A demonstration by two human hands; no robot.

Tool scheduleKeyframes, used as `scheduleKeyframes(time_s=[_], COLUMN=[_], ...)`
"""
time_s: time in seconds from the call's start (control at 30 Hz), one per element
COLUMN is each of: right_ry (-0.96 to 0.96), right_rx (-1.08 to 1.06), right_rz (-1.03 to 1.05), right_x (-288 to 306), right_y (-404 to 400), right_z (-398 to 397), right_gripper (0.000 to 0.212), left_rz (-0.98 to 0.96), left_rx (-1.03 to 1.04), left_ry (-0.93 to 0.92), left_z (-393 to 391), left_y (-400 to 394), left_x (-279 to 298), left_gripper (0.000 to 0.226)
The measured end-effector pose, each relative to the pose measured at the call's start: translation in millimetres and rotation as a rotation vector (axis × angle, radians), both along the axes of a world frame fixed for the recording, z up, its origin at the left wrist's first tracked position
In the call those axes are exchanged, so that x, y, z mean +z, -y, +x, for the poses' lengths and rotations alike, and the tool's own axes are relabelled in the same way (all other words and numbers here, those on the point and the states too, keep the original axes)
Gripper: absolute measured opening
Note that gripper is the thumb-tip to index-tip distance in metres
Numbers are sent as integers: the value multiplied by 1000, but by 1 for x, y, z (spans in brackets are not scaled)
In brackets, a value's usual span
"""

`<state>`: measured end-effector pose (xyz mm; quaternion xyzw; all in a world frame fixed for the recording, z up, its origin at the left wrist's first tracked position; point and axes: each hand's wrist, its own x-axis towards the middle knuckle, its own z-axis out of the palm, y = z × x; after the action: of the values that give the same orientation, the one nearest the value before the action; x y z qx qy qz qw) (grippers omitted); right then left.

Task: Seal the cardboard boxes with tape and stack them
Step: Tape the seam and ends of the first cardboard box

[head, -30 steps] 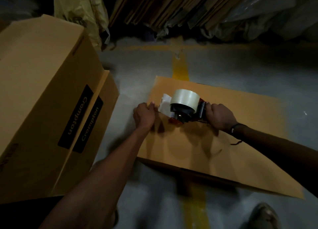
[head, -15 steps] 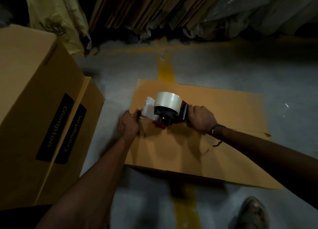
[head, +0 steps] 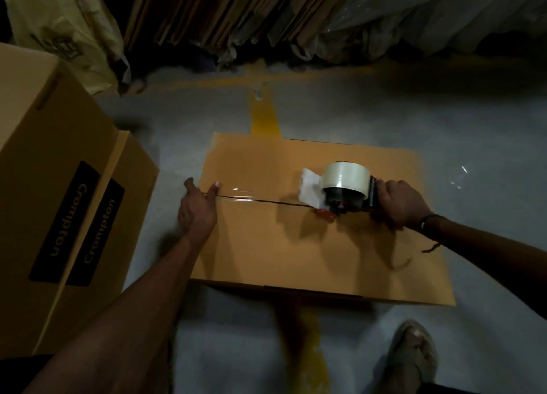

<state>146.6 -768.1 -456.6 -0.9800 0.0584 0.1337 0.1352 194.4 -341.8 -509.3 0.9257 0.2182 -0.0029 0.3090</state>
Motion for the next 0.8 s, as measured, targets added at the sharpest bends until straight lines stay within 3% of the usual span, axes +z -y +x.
scheduleKeyframes(time_s=[0.07, 0.17, 0.3, 0.4, 0.53, 0.7, 0.8], right_ry=[-16, 47, 100, 112, 99, 86, 80], right_rx=[36, -42, -23, -27, -14, 160, 166], right_rz=[-29, -62, -47, -17, 2, -89, -109], right_x=[-5, -12, -19, -21, -21, -17, -17], right_y=[17, 20, 22, 20, 21, 24, 43], right_z=[-3, 0, 1, 1, 1, 1, -5], right_gripper=[124, 90, 68, 51, 42, 66, 62], left_rz=[93, 318, 229, 195, 263, 295, 284], left_rx=[-43, -220, -570, -855, -859, -879, -891], left_ry=[100, 181, 73, 116, 112, 113, 98], left_z=[-3, -19, -66, -96, -105, -104, -104], left_y=[4, 27, 112, 176, 196, 193, 193], left_x=[-2, -13, -18, -18, -21, -19, -17], left_gripper=[74, 76, 99, 102, 103, 102, 102])
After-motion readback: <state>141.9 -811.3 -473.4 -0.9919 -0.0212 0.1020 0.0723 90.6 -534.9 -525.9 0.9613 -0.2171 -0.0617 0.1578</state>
